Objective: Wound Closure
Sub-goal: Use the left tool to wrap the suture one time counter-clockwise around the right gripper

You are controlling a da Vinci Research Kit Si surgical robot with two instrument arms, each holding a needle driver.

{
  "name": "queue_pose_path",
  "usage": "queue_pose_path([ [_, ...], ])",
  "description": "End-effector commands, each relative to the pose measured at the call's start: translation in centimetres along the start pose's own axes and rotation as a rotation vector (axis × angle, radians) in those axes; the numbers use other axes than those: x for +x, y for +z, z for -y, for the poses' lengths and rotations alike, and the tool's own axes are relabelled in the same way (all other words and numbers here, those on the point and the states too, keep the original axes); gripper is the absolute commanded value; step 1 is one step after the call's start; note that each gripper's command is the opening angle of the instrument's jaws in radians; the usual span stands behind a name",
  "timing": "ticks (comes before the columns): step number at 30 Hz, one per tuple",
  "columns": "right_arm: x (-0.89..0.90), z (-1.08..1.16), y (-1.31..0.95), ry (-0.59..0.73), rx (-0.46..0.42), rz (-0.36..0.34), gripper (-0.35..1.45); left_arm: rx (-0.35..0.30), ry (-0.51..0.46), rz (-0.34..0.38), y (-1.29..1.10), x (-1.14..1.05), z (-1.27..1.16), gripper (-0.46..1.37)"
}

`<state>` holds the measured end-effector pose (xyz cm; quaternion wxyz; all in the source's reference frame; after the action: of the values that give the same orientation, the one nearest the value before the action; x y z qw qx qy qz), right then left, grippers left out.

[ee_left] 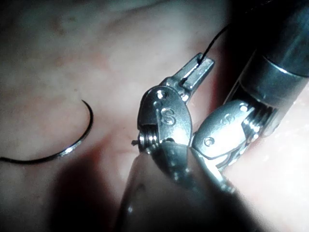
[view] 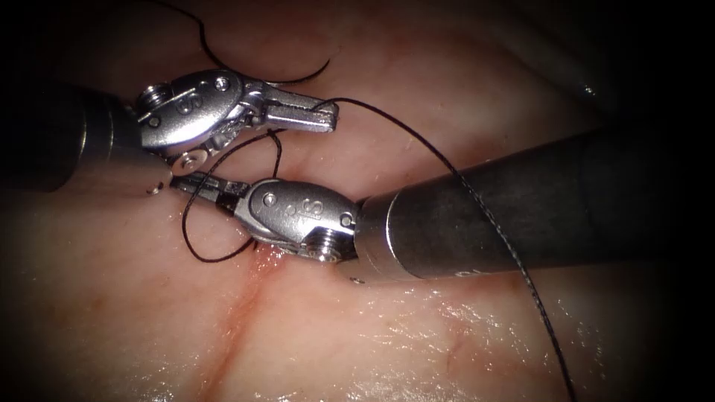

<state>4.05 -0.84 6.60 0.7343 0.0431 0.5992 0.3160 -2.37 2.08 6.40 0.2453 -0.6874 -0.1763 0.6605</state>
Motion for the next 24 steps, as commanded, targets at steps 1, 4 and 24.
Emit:
queue_pose_path([
  [1,-0.01,-0.01,0.00,-0.007,-0.004,-0.001,-0.35,-0.003,0.000,0.000,0.01,-0.01,0.01,-0.35],
  [4,-0.01,-0.03,0.02,-0.017,0.001,-0.013,-0.35,-0.006,-0.003,-0.002,0.04,0.03,0.01,-0.35],
  [24,-0.08,0.04,0.32,-0.075,0.092,-0.075,-0.35,-0.055,-0.080,-0.016,0.19,0.29,0.17,-0.35],
])
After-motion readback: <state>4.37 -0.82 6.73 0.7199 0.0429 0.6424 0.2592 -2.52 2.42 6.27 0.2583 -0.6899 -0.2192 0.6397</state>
